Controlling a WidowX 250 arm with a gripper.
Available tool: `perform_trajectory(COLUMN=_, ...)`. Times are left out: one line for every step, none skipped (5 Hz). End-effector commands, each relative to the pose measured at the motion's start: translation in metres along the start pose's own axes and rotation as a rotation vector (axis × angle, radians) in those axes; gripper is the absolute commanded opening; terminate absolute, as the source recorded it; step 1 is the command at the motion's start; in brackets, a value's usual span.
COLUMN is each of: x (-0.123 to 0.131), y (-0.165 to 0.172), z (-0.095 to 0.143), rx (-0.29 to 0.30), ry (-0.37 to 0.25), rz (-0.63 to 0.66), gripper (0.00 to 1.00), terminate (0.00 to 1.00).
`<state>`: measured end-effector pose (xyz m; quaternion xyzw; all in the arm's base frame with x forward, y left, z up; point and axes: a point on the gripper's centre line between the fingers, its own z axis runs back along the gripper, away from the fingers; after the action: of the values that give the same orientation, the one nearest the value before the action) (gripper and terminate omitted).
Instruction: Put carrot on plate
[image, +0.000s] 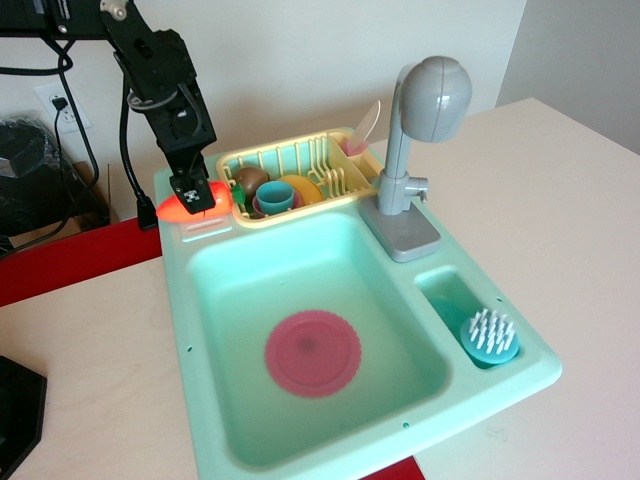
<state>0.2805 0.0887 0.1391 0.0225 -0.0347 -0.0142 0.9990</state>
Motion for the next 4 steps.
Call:
perform_trajectory(x=0.000, y=0.002, z=-0.003, rx=-0.007, ry=0.001, rz=0.007, gripper=1.00, terminate=0.00)
perform_trajectory(x=0.000, y=0.003, z=-0.002, rx=0.005, ry=-0.015, rz=0.013, gripper=0.00, terminate=0.00)
perform_trajectory(x=0.000, y=0.004, z=0.001, rx=0.015, ry=-0.028, rz=0.011, gripper=0.00, terminate=0.00)
perform_trajectory(x=0.016, y=-0.013, z=0.030, rx=0.046, ry=-0.129, rz=-0.068, gripper=0.00, terminate=0.00)
